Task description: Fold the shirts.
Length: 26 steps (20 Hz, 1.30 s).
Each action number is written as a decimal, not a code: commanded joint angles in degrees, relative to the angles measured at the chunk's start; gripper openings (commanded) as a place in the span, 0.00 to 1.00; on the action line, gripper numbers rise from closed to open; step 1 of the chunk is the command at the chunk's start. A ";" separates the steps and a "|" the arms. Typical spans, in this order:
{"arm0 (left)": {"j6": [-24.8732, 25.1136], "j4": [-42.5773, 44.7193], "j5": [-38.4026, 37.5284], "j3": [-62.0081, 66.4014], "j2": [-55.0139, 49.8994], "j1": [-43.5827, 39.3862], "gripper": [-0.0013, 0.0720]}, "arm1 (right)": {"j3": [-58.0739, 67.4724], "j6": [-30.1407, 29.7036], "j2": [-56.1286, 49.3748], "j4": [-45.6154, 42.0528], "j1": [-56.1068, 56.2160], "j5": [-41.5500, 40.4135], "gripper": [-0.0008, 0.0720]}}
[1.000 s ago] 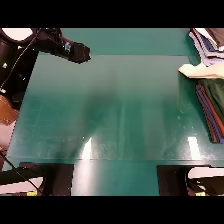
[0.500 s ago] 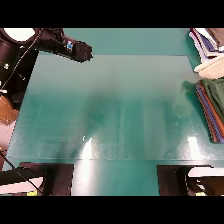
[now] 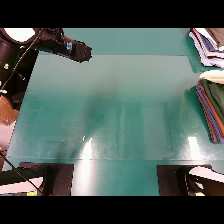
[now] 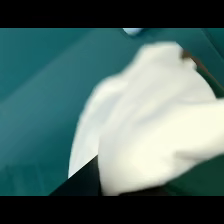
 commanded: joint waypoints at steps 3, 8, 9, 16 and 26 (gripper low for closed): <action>1.05 0.09 -0.11 0.00 0.00 -0.02 0.05 | -20.02 1.20 10.47 -16.55 -7.06 3.30 0.04; 1.07 0.09 -0.44 0.00 0.00 -0.02 0.05 | -29.62 1.40 14.84 -21.77 -11.87 1.05 0.91; 1.07 0.07 -0.63 0.00 0.00 -0.02 0.05 | -29.09 1.42 14.84 -20.02 -11.98 0.94 0.91; 1.05 0.37 -0.74 0.00 0.00 -0.02 0.05 | -15.34 1.38 14.82 3.76 7.48 -5.42 0.91; 0.98 0.61 -1.36 0.00 0.07 -0.02 0.05 | -10.75 0.50 14.82 2.97 45.75 -17.07 0.04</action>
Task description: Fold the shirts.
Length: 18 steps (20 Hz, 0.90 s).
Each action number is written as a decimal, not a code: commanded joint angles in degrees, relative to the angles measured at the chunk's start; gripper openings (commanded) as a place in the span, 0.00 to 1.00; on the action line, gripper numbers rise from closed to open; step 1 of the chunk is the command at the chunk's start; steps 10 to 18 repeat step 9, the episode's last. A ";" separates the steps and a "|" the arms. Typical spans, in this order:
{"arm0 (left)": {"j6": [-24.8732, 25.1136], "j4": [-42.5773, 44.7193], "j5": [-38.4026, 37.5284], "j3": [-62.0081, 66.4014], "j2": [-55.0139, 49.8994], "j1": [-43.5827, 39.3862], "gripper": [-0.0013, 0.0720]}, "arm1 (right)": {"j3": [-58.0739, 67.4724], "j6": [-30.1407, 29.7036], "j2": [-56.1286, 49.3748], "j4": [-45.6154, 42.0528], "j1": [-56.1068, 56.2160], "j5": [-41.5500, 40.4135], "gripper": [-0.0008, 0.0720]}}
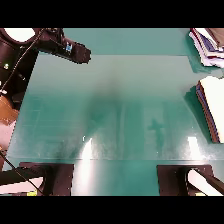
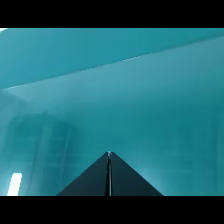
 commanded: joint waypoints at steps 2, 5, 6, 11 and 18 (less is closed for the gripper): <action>-0.02 0.02 0.39 0.00 0.04 -0.02 0.05 | 0.48 -1.05 0.02 0.46 9.68 -3.10 0.04; -0.02 0.02 1.81 0.00 0.04 -0.02 0.05 | 0.48 -1.05 0.02 0.50 10.19 -2.91 0.04; -0.02 0.02 2.03 0.00 0.04 -0.02 0.05 | 0.48 -1.03 0.02 0.50 10.19 -2.69 0.04; -0.02 0.02 2.38 0.00 0.04 -0.02 0.05 | 0.48 -1.03 0.02 0.50 10.16 -2.43 0.04; -0.02 0.02 2.38 0.00 0.04 -0.02 0.05 | 0.48 -1.03 0.02 0.50 10.16 -2.43 0.04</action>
